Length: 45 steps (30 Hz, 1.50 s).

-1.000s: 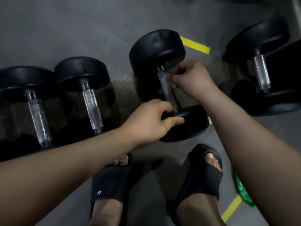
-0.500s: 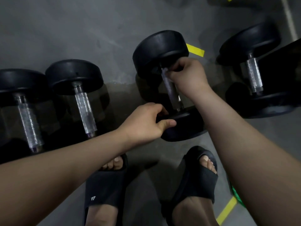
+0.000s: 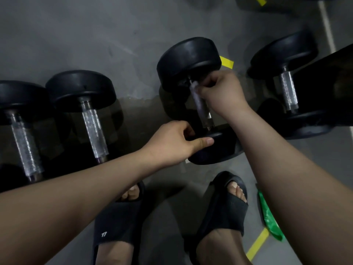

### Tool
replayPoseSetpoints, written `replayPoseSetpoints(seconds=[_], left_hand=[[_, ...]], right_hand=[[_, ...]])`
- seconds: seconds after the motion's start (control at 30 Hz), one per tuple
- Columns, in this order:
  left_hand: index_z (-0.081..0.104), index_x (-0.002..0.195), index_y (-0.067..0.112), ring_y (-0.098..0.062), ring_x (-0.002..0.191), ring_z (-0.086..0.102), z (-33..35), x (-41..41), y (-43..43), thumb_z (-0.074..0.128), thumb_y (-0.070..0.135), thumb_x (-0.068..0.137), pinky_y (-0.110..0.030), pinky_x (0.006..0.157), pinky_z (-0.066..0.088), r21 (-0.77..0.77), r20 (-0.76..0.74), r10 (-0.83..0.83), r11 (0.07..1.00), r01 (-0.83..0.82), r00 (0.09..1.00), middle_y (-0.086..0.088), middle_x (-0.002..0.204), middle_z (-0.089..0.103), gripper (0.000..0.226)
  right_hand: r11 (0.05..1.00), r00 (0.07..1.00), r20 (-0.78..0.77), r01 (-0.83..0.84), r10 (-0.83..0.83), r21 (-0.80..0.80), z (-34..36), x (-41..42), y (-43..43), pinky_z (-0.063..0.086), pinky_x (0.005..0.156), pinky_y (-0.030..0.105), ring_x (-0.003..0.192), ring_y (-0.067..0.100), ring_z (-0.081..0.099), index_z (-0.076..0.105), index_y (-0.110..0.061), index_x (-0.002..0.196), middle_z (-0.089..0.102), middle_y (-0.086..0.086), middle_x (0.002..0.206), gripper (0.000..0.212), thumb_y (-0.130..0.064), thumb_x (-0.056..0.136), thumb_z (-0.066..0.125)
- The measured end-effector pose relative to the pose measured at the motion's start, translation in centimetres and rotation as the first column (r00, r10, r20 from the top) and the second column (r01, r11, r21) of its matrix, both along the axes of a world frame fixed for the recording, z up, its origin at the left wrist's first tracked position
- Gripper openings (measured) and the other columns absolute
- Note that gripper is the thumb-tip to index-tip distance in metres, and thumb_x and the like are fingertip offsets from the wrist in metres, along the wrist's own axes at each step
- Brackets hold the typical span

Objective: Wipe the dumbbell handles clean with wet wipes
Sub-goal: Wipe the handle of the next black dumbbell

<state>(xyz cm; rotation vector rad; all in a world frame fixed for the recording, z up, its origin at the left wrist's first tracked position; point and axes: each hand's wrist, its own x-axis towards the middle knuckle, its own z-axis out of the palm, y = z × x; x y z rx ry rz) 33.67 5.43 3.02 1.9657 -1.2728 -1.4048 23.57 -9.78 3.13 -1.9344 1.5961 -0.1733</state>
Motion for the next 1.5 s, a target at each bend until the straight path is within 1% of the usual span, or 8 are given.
replayPoseSetpoints(seconds=[0.27, 0.43, 0.53, 0.83, 1.0, 1.17, 1.37, 1.5], left_hand=[[0.069, 0.118, 0.031, -0.002, 0.106, 0.063, -1.9, 1.5, 0.8, 0.073, 0.033, 0.089, -0.029, 0.099, 0.052, -0.043, -0.210, -0.077, 0.997, 0.069, 0.975, 0.013, 0.115, 0.067, 0.030], [0.069, 0.114, 0.025, -0.009, 0.101, 0.061, -2.1, 0.0, 1.2, 0.071, 0.021, 0.091, -0.023, 0.092, 0.047, -0.104, -0.158, -0.027, 0.995, 0.011, 0.987, 0.007, 0.108, 0.061, 0.023], [0.069, 0.111, 0.027, -0.009, 0.098, 0.061, -1.9, -0.7, 0.7, 0.071, 0.023, 0.091, -0.026, 0.091, 0.050, -0.111, -0.170, 0.006, 0.993, -0.025, 0.985, 0.006, 0.106, 0.062, 0.020], [0.071, 0.096, 0.030, -0.004, 0.085, 0.065, -1.0, -3.2, -1.9, 0.075, 0.052, 0.082, -0.024, 0.075, 0.052, -0.093, -0.157, 0.066, 0.992, -0.081, 0.985, 0.012, 0.092, 0.070, 0.027], [0.071, 0.113, 0.035, 0.002, 0.099, 0.063, -1.7, -2.9, -2.5, 0.074, 0.034, 0.086, -0.017, 0.089, 0.048, -0.101, -0.208, -0.029, 0.995, 0.008, 0.978, 0.014, 0.109, 0.069, 0.027], [0.070, 0.114, 0.032, 0.007, 0.092, 0.065, -2.4, -3.4, -2.9, 0.076, 0.031, 0.088, -0.004, 0.078, 0.044, -0.083, -0.225, -0.014, 0.997, -0.005, 0.974, 0.016, 0.104, 0.070, 0.027], [0.072, 0.110, 0.030, 0.002, 0.086, 0.069, -2.3, -3.7, -4.0, 0.079, 0.035, 0.085, -0.018, 0.081, 0.054, -0.058, -0.303, -0.015, 0.998, -0.003, 0.953, 0.015, 0.095, 0.074, 0.026], [0.073, 0.107, 0.031, 0.004, 0.085, 0.068, -2.4, -3.6, -4.3, 0.079, 0.036, 0.084, -0.016, 0.080, 0.052, -0.060, -0.299, -0.034, 0.998, 0.016, 0.954, 0.017, 0.092, 0.074, 0.024]], right_hand=[[0.996, 0.993, -0.101, -0.072, 0.067, -0.047, 0.6, 0.0, 0.1, 0.039, 0.061, 0.028, 0.070, 0.015, 0.058, 0.062, -0.017, 0.067, 0.064, 0.000, 0.073, 0.025, -0.030, 0.083, 0.076], [0.998, 0.996, -0.075, -0.059, 0.056, -0.027, 0.3, -0.3, -0.1, 0.040, 0.060, 0.027, 0.070, 0.014, 0.057, 0.063, -0.020, 0.072, 0.061, -0.003, 0.072, 0.020, -0.028, 0.085, 0.074], [0.997, 0.996, -0.068, -0.061, 0.064, 0.043, 0.7, -2.6, 0.2, 0.037, 0.049, 0.013, 0.061, 0.012, 0.056, 0.067, -0.014, 0.080, 0.063, -0.003, 0.068, 0.016, -0.026, 0.087, 0.074], [0.999, 0.999, -0.038, -0.017, 0.015, -0.040, 0.6, -3.4, -1.3, 0.044, 0.060, 0.027, 0.068, 0.013, 0.058, 0.068, -0.011, 0.078, 0.065, -0.002, 0.072, 0.017, -0.026, 0.085, 0.076], [0.997, 0.998, -0.062, -0.011, 0.006, -0.080, 0.1, -4.1, -2.4, 0.043, 0.061, 0.025, 0.075, 0.015, 0.062, 0.067, -0.015, 0.077, 0.066, -0.002, 0.077, 0.020, -0.032, 0.085, 0.076], [0.997, 0.993, -0.102, -0.062, 0.058, -0.042, 0.5, -5.3, -3.1, 0.048, 0.063, 0.027, 0.076, 0.018, 0.065, 0.071, -0.019, 0.075, 0.067, -0.003, 0.073, 0.014, -0.029, 0.081, 0.078], [0.995, 0.999, 0.001, 0.049, -0.049, -0.084, -0.1, -4.1, -5.0, 0.051, 0.065, 0.032, 0.072, 0.018, 0.063, 0.065, -0.018, 0.068, 0.065, 0.000, 0.073, 0.022, -0.031, 0.080, 0.078], [0.998, 0.994, -0.100, -0.038, 0.043, 0.050, 1.1, -7.0, -3.8, 0.052, 0.066, 0.034, 0.067, 0.017, 0.064, 0.072, -0.012, 0.078, 0.067, 0.002, 0.069, 0.018, -0.027, 0.081, 0.080]])
